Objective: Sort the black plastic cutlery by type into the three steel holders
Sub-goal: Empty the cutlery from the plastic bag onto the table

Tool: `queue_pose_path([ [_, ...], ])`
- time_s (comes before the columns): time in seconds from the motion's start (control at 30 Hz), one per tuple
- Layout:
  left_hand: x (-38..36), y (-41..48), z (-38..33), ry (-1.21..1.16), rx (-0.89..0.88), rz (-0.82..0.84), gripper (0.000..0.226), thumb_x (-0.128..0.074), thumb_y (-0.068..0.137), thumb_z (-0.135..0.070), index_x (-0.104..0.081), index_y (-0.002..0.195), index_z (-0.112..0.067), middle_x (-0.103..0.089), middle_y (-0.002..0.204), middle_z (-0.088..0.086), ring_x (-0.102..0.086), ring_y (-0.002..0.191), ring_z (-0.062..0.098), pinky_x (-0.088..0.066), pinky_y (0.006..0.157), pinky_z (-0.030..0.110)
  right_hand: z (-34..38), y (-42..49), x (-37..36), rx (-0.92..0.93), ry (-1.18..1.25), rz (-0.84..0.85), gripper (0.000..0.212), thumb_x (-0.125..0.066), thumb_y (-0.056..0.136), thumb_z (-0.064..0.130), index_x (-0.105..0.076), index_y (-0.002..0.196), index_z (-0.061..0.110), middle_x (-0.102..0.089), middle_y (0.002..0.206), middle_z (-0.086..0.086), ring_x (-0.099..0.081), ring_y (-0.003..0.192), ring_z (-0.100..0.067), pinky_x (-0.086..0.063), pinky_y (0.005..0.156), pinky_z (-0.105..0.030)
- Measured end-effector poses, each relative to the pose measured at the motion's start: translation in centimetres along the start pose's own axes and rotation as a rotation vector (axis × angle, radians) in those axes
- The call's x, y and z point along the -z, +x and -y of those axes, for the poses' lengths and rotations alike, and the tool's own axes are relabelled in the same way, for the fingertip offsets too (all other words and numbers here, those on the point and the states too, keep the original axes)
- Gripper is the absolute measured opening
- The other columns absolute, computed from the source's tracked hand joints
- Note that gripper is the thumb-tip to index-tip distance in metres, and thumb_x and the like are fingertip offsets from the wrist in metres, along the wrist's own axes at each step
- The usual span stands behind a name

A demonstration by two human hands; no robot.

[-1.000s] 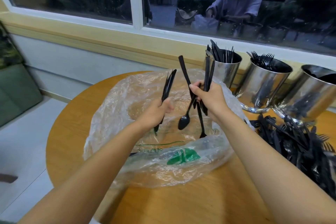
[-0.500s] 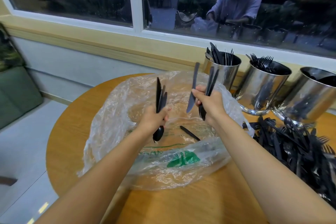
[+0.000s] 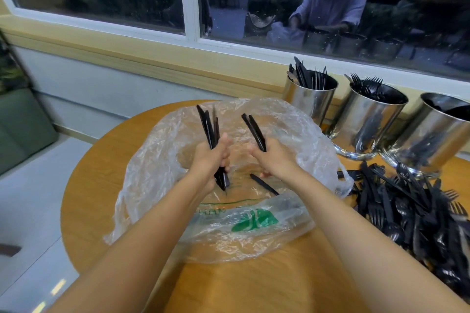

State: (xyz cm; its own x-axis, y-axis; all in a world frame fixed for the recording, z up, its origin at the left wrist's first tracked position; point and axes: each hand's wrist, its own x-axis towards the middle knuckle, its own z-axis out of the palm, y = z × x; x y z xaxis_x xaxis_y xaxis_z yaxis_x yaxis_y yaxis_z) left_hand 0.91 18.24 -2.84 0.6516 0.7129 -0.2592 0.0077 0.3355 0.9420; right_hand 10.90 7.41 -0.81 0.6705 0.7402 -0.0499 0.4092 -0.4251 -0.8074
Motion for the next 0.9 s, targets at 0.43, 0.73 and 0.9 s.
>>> queue_pose_path([
  [0.43, 0.6, 1.0, -1.5, -0.015, 0.036, -0.169, 0.026, -0.049, 0.095, -0.015, -0.047, 0.07, -0.011, -0.057, 0.071, 0.006, -0.053, 0.063, 0.021, -0.047, 0.062, 0.034, -1.4, -1.5, 0.4, 0.132, -0.228, 0.198, 0.028, -0.057, 0.092, 0.047, -0.059, 0.089, 0.019, -0.059, 0.083, 0.004, -0.057, 0.081, -0.016, -0.045, 0.073, -0.027],
  [0.73, 1.3, 0.0, -0.7, -0.108, -0.016, -0.062, 0.026, -0.057, 0.1, -0.024, -0.046, 0.08, -0.01, -0.041, 0.048, -0.003, -0.04, 0.037, 0.011, -0.044, 0.043, 0.026, -4.1, -0.8, 0.7, -0.054, -0.475, 0.107, 0.019, -0.071, 0.086, 0.013, -0.056, 0.075, 0.016, -0.055, 0.075, 0.0, -0.055, 0.075, -0.019, -0.039, 0.056, -0.019],
  [0.9, 0.6, -0.9, -0.7, 0.174, -0.122, 0.048, 0.025, -0.073, 0.086, -0.029, -0.062, 0.079, -0.007, -0.045, 0.042, -0.004, -0.041, 0.042, 0.012, -0.044, 0.052, 0.026, 0.3, -0.6, 1.9, 0.003, 0.489, -0.027, 0.009, -0.067, 0.089, 0.01, -0.062, 0.093, 0.004, -0.063, 0.07, -0.003, -0.057, 0.059, -0.009, -0.047, 0.056, -0.014],
])
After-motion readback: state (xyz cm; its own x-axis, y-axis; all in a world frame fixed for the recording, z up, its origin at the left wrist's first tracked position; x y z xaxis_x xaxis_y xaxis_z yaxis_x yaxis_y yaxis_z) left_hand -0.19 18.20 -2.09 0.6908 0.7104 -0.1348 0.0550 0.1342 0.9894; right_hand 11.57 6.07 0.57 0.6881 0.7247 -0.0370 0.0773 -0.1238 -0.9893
